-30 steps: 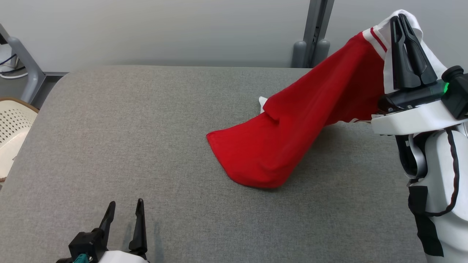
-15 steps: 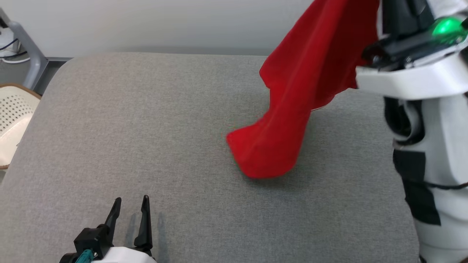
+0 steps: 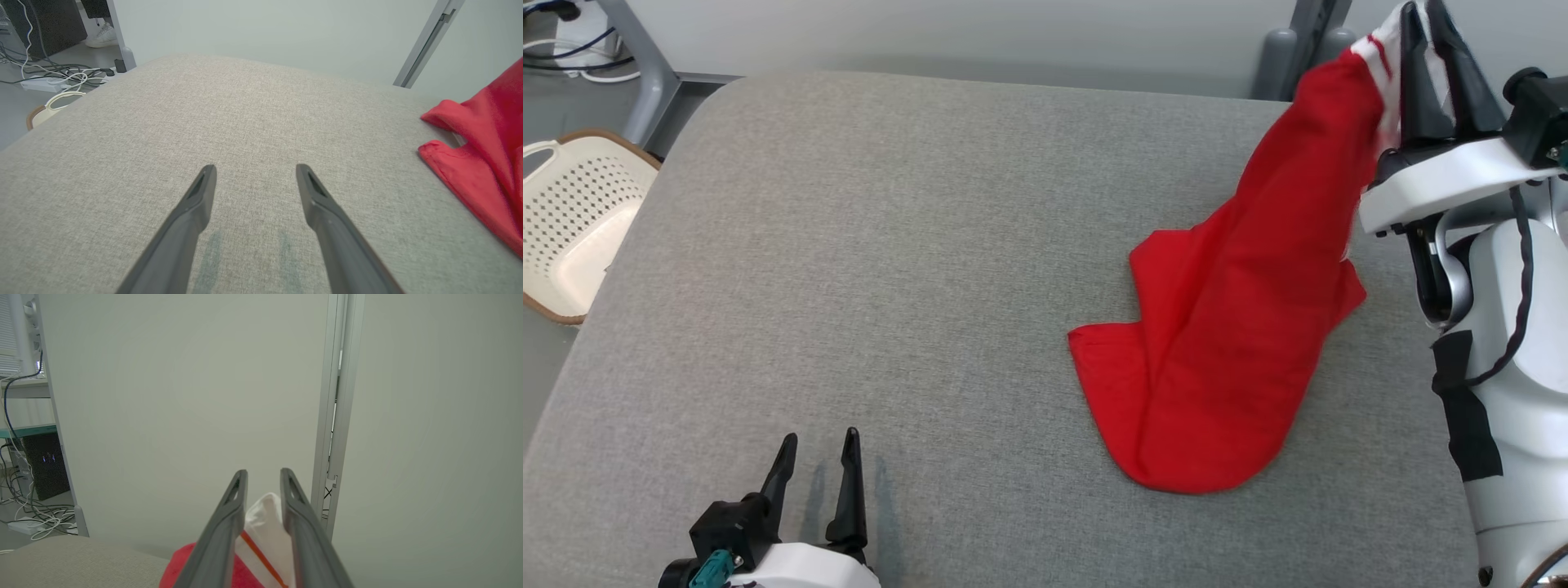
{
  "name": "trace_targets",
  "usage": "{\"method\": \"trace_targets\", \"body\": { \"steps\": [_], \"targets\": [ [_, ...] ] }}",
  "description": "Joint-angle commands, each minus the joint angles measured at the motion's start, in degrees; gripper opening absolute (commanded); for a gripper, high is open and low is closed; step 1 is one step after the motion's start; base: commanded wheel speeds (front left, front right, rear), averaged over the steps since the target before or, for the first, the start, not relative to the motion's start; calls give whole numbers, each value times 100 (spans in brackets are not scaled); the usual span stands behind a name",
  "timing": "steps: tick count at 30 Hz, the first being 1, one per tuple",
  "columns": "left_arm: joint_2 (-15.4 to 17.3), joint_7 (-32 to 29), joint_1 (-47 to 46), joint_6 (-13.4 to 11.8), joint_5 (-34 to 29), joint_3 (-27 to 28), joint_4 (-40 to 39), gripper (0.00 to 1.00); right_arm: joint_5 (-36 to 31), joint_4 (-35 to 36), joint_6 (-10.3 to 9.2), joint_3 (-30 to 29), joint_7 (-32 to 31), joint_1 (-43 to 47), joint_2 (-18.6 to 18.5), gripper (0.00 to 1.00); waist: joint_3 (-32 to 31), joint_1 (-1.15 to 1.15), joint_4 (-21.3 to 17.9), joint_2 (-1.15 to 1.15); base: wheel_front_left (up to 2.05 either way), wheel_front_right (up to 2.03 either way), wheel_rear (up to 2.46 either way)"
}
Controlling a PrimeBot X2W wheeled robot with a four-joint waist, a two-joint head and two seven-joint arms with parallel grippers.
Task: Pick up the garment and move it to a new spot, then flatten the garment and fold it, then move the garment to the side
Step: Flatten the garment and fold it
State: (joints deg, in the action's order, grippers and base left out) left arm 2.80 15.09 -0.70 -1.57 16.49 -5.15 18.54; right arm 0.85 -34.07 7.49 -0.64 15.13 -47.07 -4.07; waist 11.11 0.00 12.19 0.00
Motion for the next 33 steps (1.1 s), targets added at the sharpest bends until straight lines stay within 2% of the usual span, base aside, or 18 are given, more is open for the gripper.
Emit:
{"method": "trace_targets", "body": {
  "steps": [1,18,28,33],
  "targets": [
    [23,7,-59,-21,-9,30,-22,100,-15,12,0,-48,-1,53,-22,100,13,0,-55,0,0,0,0],
    [23,7,-155,198,-275,32,-59,100,294,985,0,-568,-2,2004,76,100,-341,0,-1034,0,0,0,0],
    [19,7,-540,401,-240,-488,203,100,521,1200,0,-451,-2,2759,100,100,-185,0,-1663,0,0,0,0],
    [23,7,-951,390,-197,-671,567,100,658,1237,0,-425,-2,2771,104,100,30,0,-1979,0,0,0,0]
  ]
}}
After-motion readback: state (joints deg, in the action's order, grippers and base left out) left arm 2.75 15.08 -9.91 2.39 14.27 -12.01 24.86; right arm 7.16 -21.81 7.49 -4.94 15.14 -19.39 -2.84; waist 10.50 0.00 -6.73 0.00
